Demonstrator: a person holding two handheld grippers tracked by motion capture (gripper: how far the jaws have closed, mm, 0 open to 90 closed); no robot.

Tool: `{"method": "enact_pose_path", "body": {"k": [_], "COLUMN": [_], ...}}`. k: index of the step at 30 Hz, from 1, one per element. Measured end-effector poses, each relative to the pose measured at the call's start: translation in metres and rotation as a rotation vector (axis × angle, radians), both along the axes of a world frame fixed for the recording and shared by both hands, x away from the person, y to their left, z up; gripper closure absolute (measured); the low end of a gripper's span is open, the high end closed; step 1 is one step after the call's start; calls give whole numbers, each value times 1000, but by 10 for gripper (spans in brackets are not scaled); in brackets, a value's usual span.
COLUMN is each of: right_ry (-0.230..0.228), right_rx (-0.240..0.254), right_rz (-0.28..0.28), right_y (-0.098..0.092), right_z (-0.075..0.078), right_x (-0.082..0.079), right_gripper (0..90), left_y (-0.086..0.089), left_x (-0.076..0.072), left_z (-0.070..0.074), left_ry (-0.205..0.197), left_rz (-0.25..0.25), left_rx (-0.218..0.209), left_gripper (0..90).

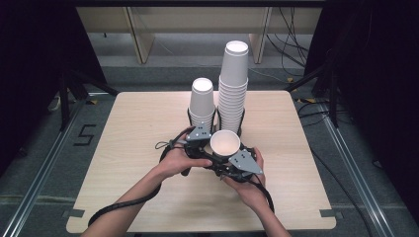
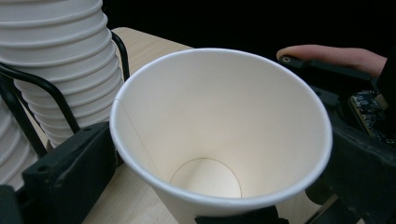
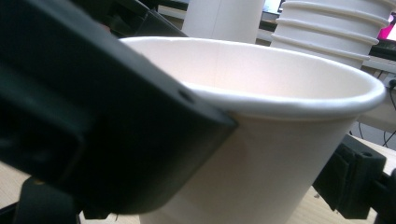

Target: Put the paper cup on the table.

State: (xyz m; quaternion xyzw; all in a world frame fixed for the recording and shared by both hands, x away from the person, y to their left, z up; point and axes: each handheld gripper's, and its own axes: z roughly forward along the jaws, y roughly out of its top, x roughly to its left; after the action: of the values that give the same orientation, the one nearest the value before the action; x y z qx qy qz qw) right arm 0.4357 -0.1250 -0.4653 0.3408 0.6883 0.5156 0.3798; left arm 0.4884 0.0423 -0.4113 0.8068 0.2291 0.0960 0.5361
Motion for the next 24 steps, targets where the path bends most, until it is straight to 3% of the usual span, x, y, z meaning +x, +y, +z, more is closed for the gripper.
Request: {"method": "enact_pose_path", "body": {"k": [10, 11, 18, 20, 21, 24], "right_ry": [-4, 22, -6, 26, 2, 3], "right_rx": [-14, 5, -11, 2, -4, -5], "right_rz": [9, 13, 18, 22, 15, 16], "right_y": [1, 2, 2, 2, 2, 1], "right_z": [-1, -1, 0, 0, 0, 0], "right_x": [0, -2, -1, -2, -1, -1], "right_gripper": [169, 169, 169, 169, 169, 169], "left_y": [-4, -5, -7, -7, -8, -8], "left_x": [4, 4, 5, 6, 6, 6], "left_z": [-5, -6, -5, -5, -5, -5], "left_ry": [-11, -14, -12, -15, -14, -19], "left_rz": [-6, -7, -14, -21, -23, -27], "left_rx": [39, 41, 46, 48, 48, 56], "left_gripper": [0, 0, 4, 15, 19, 36]}}
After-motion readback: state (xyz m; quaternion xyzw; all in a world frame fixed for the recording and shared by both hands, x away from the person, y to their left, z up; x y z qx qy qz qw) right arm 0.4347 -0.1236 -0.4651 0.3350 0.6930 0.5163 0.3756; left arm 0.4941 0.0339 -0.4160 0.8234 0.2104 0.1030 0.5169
